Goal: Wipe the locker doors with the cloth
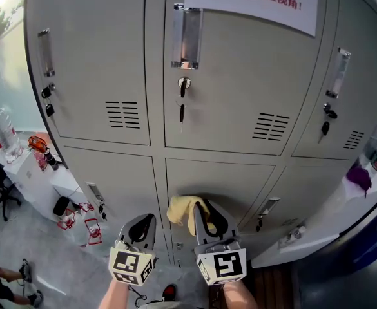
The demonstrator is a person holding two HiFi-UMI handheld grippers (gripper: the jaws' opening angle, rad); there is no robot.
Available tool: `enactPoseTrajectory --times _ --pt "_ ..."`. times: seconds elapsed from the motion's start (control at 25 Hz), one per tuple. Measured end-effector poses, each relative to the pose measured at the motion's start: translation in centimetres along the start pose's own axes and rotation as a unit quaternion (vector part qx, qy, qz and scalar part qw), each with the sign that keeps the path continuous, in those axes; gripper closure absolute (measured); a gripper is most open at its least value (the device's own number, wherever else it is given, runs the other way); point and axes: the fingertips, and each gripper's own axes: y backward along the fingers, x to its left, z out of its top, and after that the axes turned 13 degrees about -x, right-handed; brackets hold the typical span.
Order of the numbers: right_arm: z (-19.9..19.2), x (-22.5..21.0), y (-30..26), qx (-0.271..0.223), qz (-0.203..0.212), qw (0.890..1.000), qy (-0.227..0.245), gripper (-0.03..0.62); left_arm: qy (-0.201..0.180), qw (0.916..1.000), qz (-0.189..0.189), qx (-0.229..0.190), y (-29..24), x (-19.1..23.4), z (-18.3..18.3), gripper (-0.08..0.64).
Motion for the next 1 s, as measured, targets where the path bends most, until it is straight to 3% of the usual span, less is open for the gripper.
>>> enactPoseTrajectory --times 0.4,1.0 --pt "-3.5 -0.9 -2.6 0.017 -0.021 1.000 -0.009 0.520 -0.003 1.0000 0.007 0.002 -0.2 1.4 -0.2 0.540" --pt "-3.9 -1.9 -2.5 0.022 -0.028 0.999 0.010 0.520 -0.003 0.9999 -0.013 -0.001 -1.4 0.7 -0.2 0.540"
